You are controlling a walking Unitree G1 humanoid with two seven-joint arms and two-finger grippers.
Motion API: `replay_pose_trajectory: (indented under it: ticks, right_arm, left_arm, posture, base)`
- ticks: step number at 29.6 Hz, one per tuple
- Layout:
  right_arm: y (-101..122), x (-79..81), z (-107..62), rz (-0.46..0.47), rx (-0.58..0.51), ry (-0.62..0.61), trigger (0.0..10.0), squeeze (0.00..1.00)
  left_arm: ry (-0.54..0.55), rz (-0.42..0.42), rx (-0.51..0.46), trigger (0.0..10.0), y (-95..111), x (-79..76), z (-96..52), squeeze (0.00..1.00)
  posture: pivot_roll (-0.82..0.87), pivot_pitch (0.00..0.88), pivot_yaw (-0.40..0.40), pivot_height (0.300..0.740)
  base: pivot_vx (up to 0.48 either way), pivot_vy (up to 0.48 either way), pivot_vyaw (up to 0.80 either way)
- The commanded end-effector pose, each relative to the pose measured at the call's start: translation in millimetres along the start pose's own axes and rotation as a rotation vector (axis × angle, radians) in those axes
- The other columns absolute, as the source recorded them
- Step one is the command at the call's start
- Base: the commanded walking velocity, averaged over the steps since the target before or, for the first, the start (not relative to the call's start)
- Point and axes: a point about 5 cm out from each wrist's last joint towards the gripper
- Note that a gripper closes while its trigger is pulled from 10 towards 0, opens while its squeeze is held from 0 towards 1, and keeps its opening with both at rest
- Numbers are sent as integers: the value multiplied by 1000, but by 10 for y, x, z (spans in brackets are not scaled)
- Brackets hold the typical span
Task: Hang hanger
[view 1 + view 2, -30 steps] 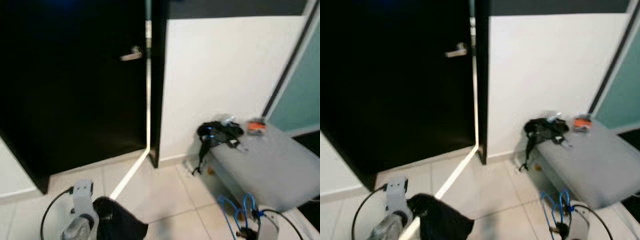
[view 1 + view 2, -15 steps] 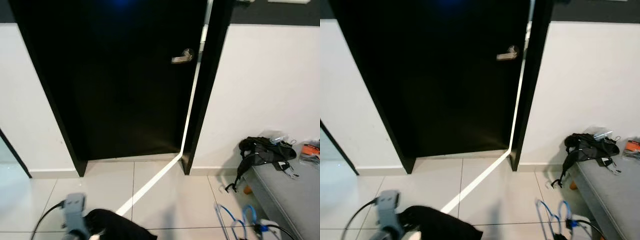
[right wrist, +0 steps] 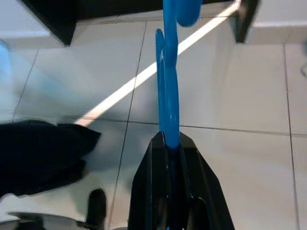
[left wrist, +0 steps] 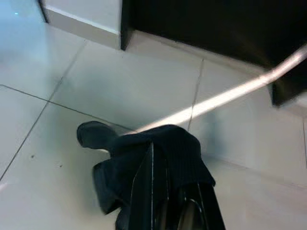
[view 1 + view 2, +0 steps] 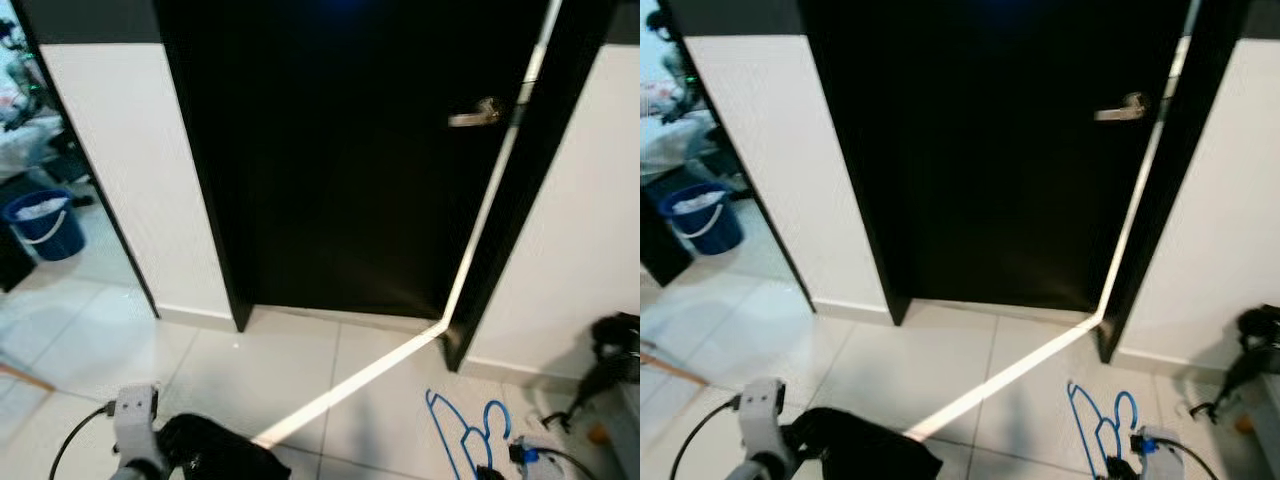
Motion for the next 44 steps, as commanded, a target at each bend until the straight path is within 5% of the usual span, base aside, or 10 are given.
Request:
replay_pose_trajectory:
  ticks: [1,44]
  right_arm:
    - [2,63,30,-10,0,18,10000,0]
    - [99,-32,12,-34,7,31,10000,0]
  left_arm:
    - [12,0,-7,10000,32,52,-2,0]
    - [-1,33,-38,10000,76,-47,21,0]
  posture:
    - [26,0,-4,740]
    - [36,0,-54,740]
  base:
    - [0,0,800]
    - [0,0,800]
Point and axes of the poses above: a point about 5 cm out from each wrist's last joint towards the gripper, its own z axis pointing out of the wrist towards the gripper, its own y axis along the axis of the wrist's last joint, x = y × z, and after that the axes turned 11 degrees about z, right-handed
